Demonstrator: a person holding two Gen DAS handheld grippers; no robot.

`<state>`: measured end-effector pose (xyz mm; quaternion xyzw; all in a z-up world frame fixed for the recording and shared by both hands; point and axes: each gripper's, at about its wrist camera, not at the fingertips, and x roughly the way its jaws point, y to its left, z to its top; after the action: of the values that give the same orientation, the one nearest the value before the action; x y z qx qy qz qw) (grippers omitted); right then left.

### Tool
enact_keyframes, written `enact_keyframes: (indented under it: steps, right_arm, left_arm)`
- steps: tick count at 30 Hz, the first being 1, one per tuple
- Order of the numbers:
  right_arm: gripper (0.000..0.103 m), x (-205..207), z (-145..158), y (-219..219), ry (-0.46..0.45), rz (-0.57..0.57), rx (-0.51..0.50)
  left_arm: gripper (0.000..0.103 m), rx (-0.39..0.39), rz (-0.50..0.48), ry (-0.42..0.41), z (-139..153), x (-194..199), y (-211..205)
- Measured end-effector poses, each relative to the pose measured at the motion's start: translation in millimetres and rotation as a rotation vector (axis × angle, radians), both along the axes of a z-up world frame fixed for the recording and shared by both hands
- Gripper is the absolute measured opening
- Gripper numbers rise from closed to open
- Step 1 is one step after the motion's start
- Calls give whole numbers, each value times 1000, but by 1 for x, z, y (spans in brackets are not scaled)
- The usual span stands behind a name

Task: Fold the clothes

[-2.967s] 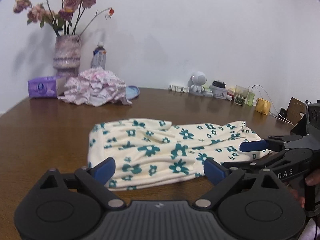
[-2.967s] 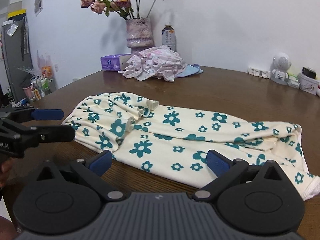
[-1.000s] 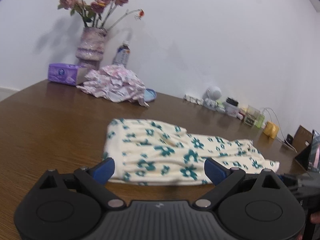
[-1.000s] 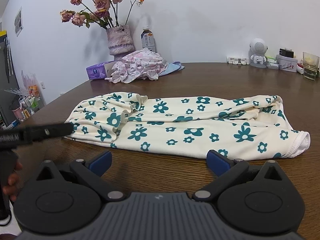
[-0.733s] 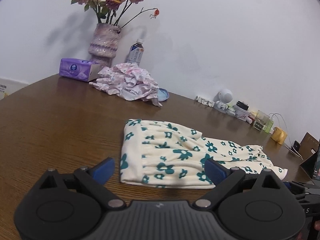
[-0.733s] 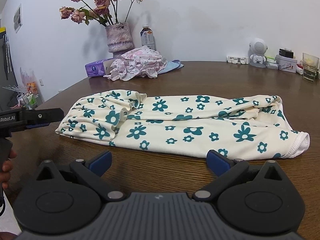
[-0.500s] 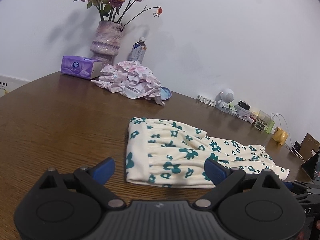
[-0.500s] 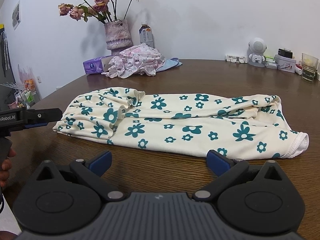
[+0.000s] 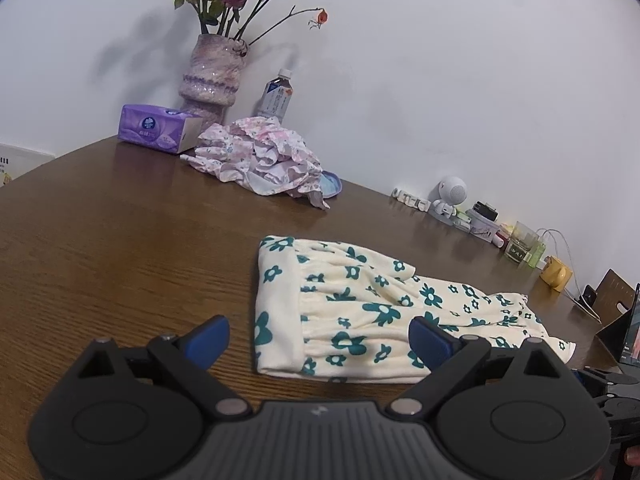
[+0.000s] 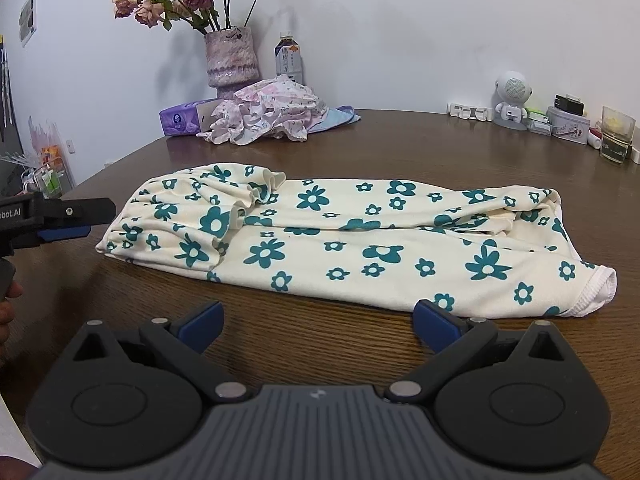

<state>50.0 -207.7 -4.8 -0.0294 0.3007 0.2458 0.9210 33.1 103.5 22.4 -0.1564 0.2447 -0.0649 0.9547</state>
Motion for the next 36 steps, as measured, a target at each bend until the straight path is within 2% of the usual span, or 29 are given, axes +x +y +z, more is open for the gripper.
enact_keyframes:
  steps: [7, 17, 36]
  right_arm:
    - [103, 1, 0, 0, 4, -2, -1]
    - [103, 2, 0, -2, 8, -3, 12]
    - [103, 2, -1, -4, 16, -6, 26]
  left_arm:
    - [96, 25, -31, 17, -5, -2, -9]
    - [96, -12, -50, 34, -12, -1, -12]
    - [97, -6, -56, 33, -12, -3, -14]
